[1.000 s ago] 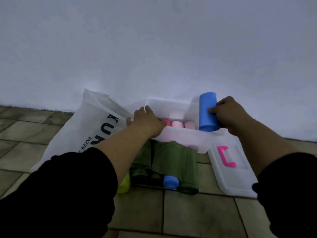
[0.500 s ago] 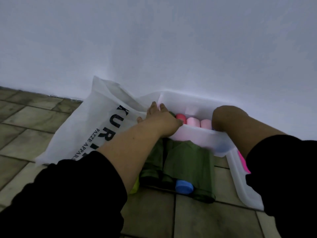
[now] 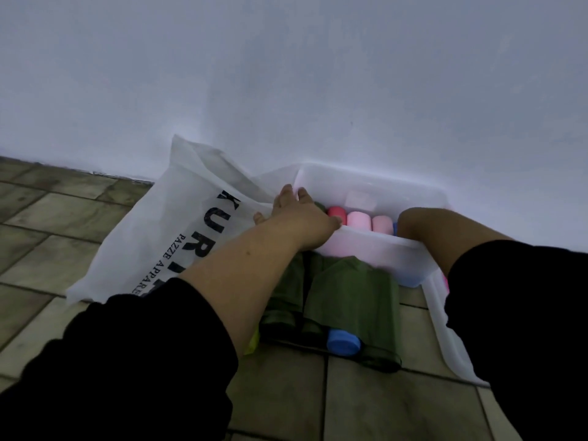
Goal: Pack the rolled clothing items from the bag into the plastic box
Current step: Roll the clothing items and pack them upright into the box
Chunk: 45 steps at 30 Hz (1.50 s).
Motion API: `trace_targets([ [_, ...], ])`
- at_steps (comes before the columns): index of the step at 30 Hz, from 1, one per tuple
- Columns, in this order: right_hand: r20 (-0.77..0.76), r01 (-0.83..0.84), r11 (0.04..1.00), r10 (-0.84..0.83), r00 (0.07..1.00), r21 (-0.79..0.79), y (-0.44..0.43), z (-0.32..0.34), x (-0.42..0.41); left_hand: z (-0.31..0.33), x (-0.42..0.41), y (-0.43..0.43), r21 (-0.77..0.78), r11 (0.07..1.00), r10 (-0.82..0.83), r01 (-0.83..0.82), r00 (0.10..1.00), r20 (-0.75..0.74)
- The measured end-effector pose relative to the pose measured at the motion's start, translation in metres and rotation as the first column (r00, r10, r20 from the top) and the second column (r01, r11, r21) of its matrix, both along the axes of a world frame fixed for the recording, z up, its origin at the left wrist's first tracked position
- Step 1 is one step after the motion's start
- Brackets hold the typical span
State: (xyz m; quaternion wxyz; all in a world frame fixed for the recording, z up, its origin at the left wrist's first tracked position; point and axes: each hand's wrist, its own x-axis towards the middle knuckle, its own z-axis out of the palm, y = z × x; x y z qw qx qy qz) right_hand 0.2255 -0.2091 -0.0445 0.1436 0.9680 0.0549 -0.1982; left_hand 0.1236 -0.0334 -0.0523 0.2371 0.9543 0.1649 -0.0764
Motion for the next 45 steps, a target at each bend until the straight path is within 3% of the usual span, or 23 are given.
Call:
trace_targets([
  [4,-0.105,0.084,0.968,-0.061,0.993,0.238,-0.002,0.024,-0.013,-0.001,0.002,0.000,0.002,1.000,0.010,-0.010,1.000,-0.009],
  [7,0.173,0.007,0.805,-0.136,0.976,0.593,-0.003,0.039,-0.036,0.002,0.001,-0.001,-0.013,1.000,0.018,-0.018,1.000,-0.011],
  [11,0.344,-0.151,0.808,-0.068,0.936,0.570,-0.018,0.037,-0.100,0.003,-0.026,-0.004,0.055,0.998,-0.023,0.015,0.988,0.151],
  [14,0.427,-0.154,0.720,-0.213,0.879,0.677,-0.034,0.024,-0.138,-0.011,-0.082,-0.014,0.086,0.993,-0.114,0.086,0.910,0.399],
  [15,0.404,-0.134,0.726,-0.212,0.890,0.675,-0.037,0.017,-0.145,-0.020,-0.106,-0.019,0.086,0.988,-0.152,0.128,0.884,0.442],
  [17,0.211,-0.003,0.772,-0.170,0.962,0.636,-0.037,-0.002,-0.158,-0.044,-0.156,-0.026,0.087,0.969,-0.248,0.232,0.890,0.383],
  [19,0.014,0.115,0.775,-0.158,0.987,0.622,-0.034,-0.024,-0.168,-0.070,-0.191,-0.031,0.099,0.949,-0.311,0.298,0.935,0.171],
  [20,-0.011,0.110,0.761,-0.134,0.991,0.639,-0.031,-0.034,-0.171,-0.081,-0.201,-0.031,0.120,0.941,-0.324,0.316,0.944,0.062],
  [23,-0.011,0.126,0.653,-0.178,0.984,0.747,-0.025,-0.056,-0.176,-0.099,-0.209,-0.032,0.200,0.920,-0.329,0.337,0.942,-0.071],
  [28,-0.289,0.479,0.439,-0.432,0.854,0.760,-0.029,-0.061,-0.195,-0.102,-0.208,-0.031,0.178,0.930,-0.317,0.321,0.947,-0.055],
  [33,-0.343,0.530,0.300,-0.499,0.796,0.793,-0.045,-0.061,-0.214,-0.075,-0.209,-0.037,0.110,0.939,-0.315,0.325,0.944,-0.100],
  [35,-0.249,0.458,0.296,-0.539,0.805,0.838,-0.053,-0.056,-0.216,-0.052,-0.211,-0.046,-0.070,0.953,-0.298,0.294,0.953,-0.051],
  [36,-0.161,0.393,0.312,-0.570,0.806,0.865,-0.056,-0.053,-0.216,-0.040,-0.214,-0.052,-0.247,0.938,-0.249,0.242,0.968,0.001],
  [37,-0.049,0.313,0.352,-0.592,0.804,0.882,-0.058,-0.049,-0.217,-0.029,-0.217,-0.059,-0.487,0.858,-0.179,0.165,0.984,0.017],
  [39,0.239,0.078,0.478,-0.567,0.788,0.875,-0.057,-0.039,-0.220,-0.010,-0.219,-0.073,-0.883,0.469,-0.109,-0.028,0.990,-0.089],
  [40,0.386,-0.052,0.548,-0.514,0.766,0.835,-0.054,-0.034,-0.225,-0.003,-0.216,-0.078,-0.949,0.296,-0.101,-0.107,0.985,-0.143],
  [41,0.516,-0.171,0.621,-0.431,0.740,0.765,-0.051,-0.031,-0.232,0.000,-0.210,-0.079,-0.970,0.178,-0.081,-0.164,0.980,-0.181],
  [43,0.702,-0.391,0.713,-0.198,0.684,0.582,-0.044,-0.033,-0.250,0.004,-0.195,-0.075,-0.971,0.005,0.006,-0.240,0.971,-0.240],
  [45,0.746,-0.533,0.710,0.016,0.666,0.461,-0.039,-0.043,-0.269,0.004,-0.185,-0.062,-0.948,-0.139,0.091,-0.286,0.950,-0.300],
])
